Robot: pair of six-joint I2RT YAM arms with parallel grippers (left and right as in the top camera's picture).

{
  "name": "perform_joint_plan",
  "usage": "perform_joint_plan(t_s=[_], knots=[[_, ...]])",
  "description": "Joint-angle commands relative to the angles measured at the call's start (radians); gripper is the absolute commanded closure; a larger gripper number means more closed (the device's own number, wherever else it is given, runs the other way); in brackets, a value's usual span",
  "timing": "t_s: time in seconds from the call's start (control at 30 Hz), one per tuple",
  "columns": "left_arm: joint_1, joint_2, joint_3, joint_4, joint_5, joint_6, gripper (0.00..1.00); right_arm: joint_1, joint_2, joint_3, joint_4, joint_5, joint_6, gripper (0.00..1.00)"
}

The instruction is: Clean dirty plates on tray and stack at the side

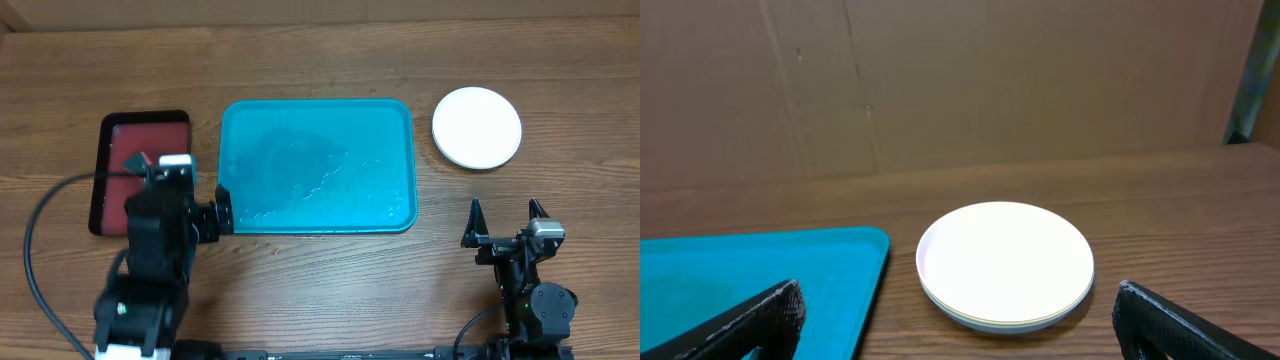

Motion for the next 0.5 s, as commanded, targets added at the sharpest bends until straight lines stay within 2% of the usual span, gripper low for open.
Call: perform_joint_plan(t_s=[0.0, 0.47], knots=[[0.002, -0.105, -0.145, 0.079, 0.128, 0.041, 0.0, -0.004, -0.011, -0.01, 0.006, 0.006, 0.004, 0.0], [0.02, -0.506, -0.563, 0.527, 0.121, 0.045, 0.0, -0.004, -0.011, -0.01, 0.006, 0.006, 0.004, 0.0]])
